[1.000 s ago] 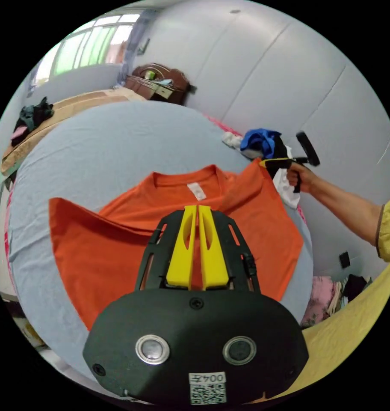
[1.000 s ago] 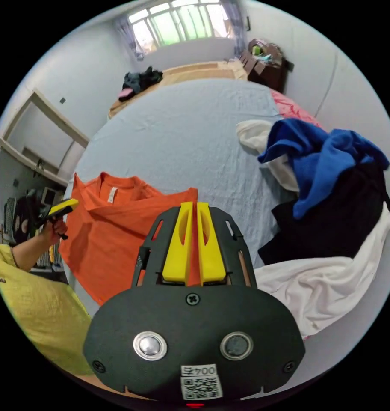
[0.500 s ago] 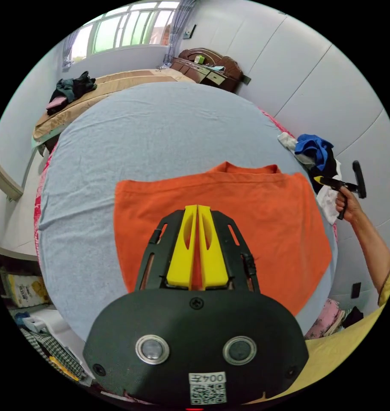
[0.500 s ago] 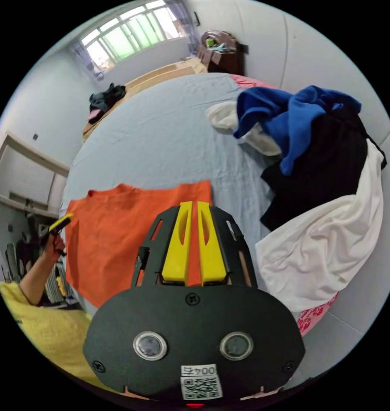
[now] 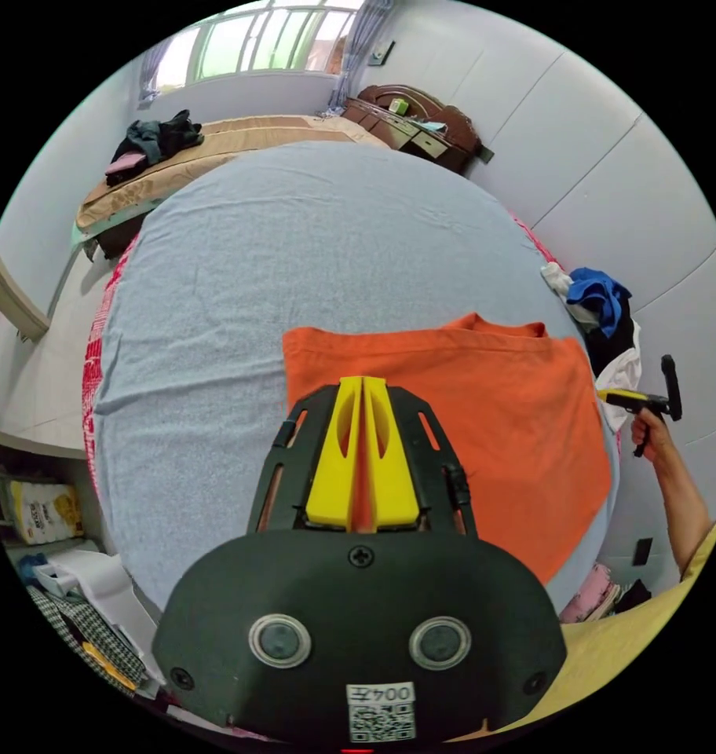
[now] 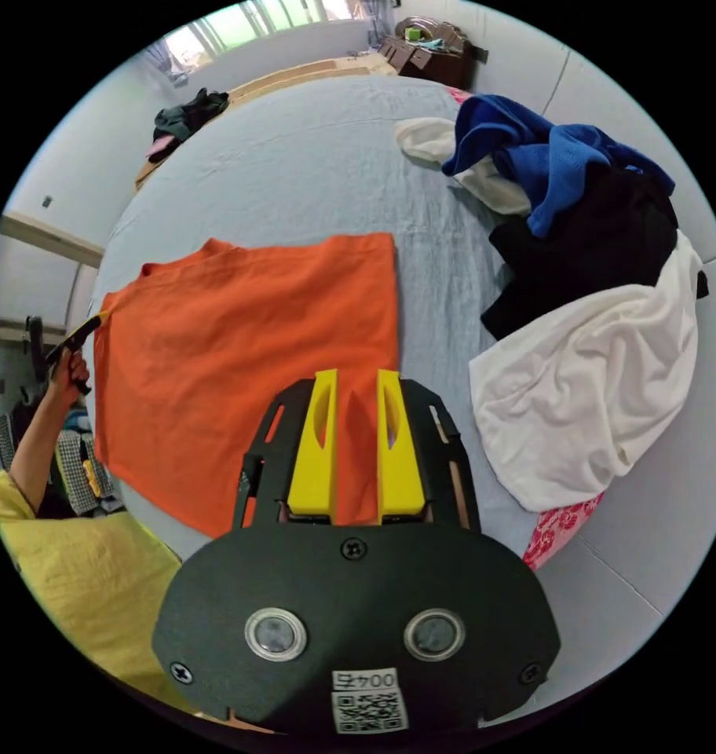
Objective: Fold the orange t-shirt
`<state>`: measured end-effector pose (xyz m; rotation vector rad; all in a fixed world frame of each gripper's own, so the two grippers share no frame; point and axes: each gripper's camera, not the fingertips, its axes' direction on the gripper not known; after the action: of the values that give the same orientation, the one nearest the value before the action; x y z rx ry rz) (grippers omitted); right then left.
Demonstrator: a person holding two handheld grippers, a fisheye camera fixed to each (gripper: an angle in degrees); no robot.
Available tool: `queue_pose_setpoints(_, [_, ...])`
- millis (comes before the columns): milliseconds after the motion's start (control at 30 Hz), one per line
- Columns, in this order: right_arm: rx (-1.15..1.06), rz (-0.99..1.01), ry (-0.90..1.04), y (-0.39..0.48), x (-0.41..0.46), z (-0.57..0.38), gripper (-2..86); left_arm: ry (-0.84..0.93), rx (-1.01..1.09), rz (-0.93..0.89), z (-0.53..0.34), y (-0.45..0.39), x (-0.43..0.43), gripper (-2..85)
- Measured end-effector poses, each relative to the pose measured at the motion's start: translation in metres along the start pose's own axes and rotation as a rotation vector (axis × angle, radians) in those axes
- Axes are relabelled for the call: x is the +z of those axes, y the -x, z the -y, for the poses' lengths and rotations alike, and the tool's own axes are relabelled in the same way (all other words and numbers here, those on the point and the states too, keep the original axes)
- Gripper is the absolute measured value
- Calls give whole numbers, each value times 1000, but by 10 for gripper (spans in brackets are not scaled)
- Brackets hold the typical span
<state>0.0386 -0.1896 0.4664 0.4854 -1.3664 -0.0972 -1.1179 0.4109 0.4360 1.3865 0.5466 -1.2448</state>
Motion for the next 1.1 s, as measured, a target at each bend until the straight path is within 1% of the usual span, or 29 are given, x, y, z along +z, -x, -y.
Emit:
queue_pose_setpoints(100, [-33, 32, 73, 27, -4, -33, 90, -17, -46, 14, 2, 22, -26, 25])
queue_pose_setpoints(233, [-28, 96, 191, 60, 10, -79, 86, -8, -89, 10, 10, 53, -49, 57])
queue_pose_setpoints(367, [-5, 64, 289, 77, 41, -97, 86, 76, -126, -106, 26, 76, -50, 79])
queue_pose_setpoints(500, [29, 1, 306, 87, 50, -92, 70, 102, -161, -208, 39, 82, -53, 86])
queue_pose_setpoints(533, [45, -21, 320, 91, 52, -88, 63, 107, -162, -216, 41, 82, -53, 86])
queue_pose_setpoints(633, [-11, -76, 357, 108, 56, -79, 61, 139, -162, -206, 47, 80, -53, 67])
queue_pose_setpoints(733, [-14, -93, 381, 117, 58, -71, 60, 141, -115, -176, 48, 75, -62, 30])
queue_pose_setpoints(800, [9, -79, 388, 117, 58, -68, 61, 77, -60, -104, 45, 63, -80, 18])
queue_pose_setpoints(900, [26, -73, 388, 121, 57, -65, 63, 86, -75, -50, 35, 60, -79, 12])
queue_pose_setpoints(1000, [13, -107, 417, 133, 59, -58, 64, 62, -147, -121, 24, 70, -80, 10])
queue_pose_setpoints(1100, [4, -139, 437, 143, 60, -52, 64, 59, -157, -173, 15, 76, -86, 9])
